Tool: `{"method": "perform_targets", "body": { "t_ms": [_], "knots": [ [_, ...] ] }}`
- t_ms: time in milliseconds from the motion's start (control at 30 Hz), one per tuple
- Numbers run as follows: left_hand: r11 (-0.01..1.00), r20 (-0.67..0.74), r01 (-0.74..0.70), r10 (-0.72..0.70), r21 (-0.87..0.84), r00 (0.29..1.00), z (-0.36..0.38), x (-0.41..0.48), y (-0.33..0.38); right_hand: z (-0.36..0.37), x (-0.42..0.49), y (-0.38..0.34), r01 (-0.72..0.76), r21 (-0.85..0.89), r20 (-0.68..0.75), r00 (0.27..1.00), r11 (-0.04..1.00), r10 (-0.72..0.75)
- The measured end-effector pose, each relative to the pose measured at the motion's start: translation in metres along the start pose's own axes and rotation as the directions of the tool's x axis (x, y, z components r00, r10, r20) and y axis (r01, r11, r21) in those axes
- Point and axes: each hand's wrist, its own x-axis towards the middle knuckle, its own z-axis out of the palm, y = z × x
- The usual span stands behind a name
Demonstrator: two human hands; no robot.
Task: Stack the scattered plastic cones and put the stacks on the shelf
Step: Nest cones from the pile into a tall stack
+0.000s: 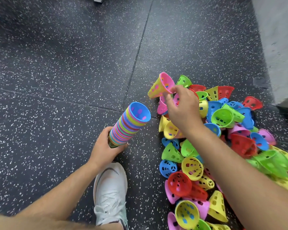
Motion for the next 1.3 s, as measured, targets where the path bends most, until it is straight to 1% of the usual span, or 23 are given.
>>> {"method": "perform_targets", "body": {
  "t_ms": [33, 100, 200, 233, 267, 300, 367, 400, 467, 533, 600, 667, 767, 800, 867, 933, 1000, 1067, 1133, 1200, 1233, 1300],
  "knots": [
    [1.000, 0.000, -0.005, 0.005, 0.012, 1.000, 0.000, 0.000, 0.000, -0.009, -0.009, -0.005, 0.013, 0.056, -0.020, 1.000, 0.998, -0.011],
    [0.999, 0.000, -0.020, 0.020, 0.038, 1.000, 0.001, 0.000, 0.000, -0.021, -0.026, -0.016, 0.055, 0.094, 0.017, 0.998, 0.994, -0.057],
    [0.997, 0.008, -0.040, 0.039, 0.064, 0.999, 0.003, -0.001, 0.000, -0.024, -0.045, -0.023, 0.142, 0.034, 0.220, 0.965, 0.989, -0.146],
    [0.996, 0.008, -0.044, 0.044, 0.072, 0.999, 0.003, -0.002, -0.001, -0.023, -0.050, -0.022, 0.151, 0.023, 0.278, 0.949, 0.988, -0.151],
    [0.995, 0.009, -0.048, 0.047, 0.084, 0.999, 0.003, -0.002, -0.001, -0.023, -0.053, -0.020, 0.130, 0.030, 0.309, 0.942, 0.991, -0.133],
    [0.994, 0.012, -0.051, 0.050, 0.097, 0.999, 0.004, -0.001, -0.001, -0.022, -0.055, -0.016, 0.081, 0.052, 0.309, 0.947, 0.995, -0.094],
    [0.992, 0.029, -0.063, 0.060, 0.110, 0.998, 0.005, 0.000, 0.000, -0.020, -0.054, -0.006, -0.024, 0.083, 0.262, 0.965, 0.996, 0.001],
    [0.991, 0.037, -0.071, 0.068, 0.113, 0.997, 0.005, 0.001, 0.001, -0.017, -0.051, 0.000, -0.050, 0.054, 0.246, 0.969, 0.997, 0.035],
    [0.989, 0.046, -0.087, 0.082, 0.123, 0.996, 0.006, 0.001, 0.001, -0.008, -0.043, 0.011, -0.046, -0.087, 0.261, 0.963, 0.995, 0.068],
    [0.986, 0.054, -0.095, 0.089, 0.134, 0.995, 0.007, 0.002, 0.002, 0.002, -0.030, 0.019, -0.015, -0.222, 0.312, 0.946, 0.975, 0.086],
    [0.986, 0.062, -0.093, 0.085, 0.141, 0.994, 0.006, 0.004, 0.001, 0.012, -0.015, 0.023, 0.043, -0.321, 0.363, 0.928, 0.946, 0.081],
    [0.986, 0.075, -0.094, 0.084, 0.139, 0.994, 0.005, 0.007, -0.001, 0.022, 0.001, 0.024, 0.114, -0.407, 0.432, 0.898, 0.906, 0.081],
    [0.988, 0.078, -0.094, 0.084, 0.125, 0.993, 0.003, 0.009, -0.004, 0.033, 0.017, 0.023, 0.171, -0.524, 0.538, 0.826, 0.834, 0.169],
    [0.987, 0.071, -0.097, 0.089, 0.126, 0.994, 0.003, 0.010, -0.004, 0.036, 0.019, 0.024, 0.183, -0.551, 0.553, 0.811, 0.814, 0.192],
    [0.987, 0.066, -0.104, 0.096, 0.126, 0.993, 0.003, 0.011, -0.004, 0.038, 0.019, 0.026, 0.203, -0.574, 0.557, 0.807, 0.793, 0.196],
    [0.988, 0.067, -0.105, 0.098, 0.112, 0.993, 0.003, 0.012, -0.006, 0.037, 0.015, 0.029, 0.219, -0.561, 0.538, 0.829, 0.798, 0.150],
    [0.990, 0.066, -0.104, 0.098, 0.099, 0.993, 0.003, 0.012, -0.009, 0.032, 0.011, 0.030, 0.196, -0.500, 0.480, 0.873, 0.843, 0.082],
    [0.989, 0.061, -0.109, 0.103, 0.098, 0.993, 0.003, 0.012, -0.010, 0.022, 0.004, 0.029, 0.116, -0.336, 0.316, 0.949, 0.935, -0.004],
    [0.989, 0.058, -0.109, 0.104, 0.097, 0.993, 0.003, 0.012, -0.011, 0.011, -0.007, 0.022, 0.059, -0.078, 0.106, 0.993, 0.995, -0.050],
    [0.989, 0.063, -0.108, 0.102, 0.100, 0.993, 0.002, 0.013, -0.012, 0.000, -0.023, 0.010, 0.047, 0.104, -0.047, 0.998, 0.993, -0.042],
    [0.989, 0.067, -0.109, 0.103, 0.101, 0.992, 0.002, 0.013, -0.012, -0.006, -0.031, 0.004, 0.049, 0.155, -0.109, 0.994, 0.987, -0.032],
    [0.989, 0.073, -0.113, 0.106, 0.100, 0.992, 0.002, 0.014, -0.013, -0.013, -0.044, -0.007, 0.090, 0.201, -0.234, 0.971, 0.976, -0.041]
  ]
}}
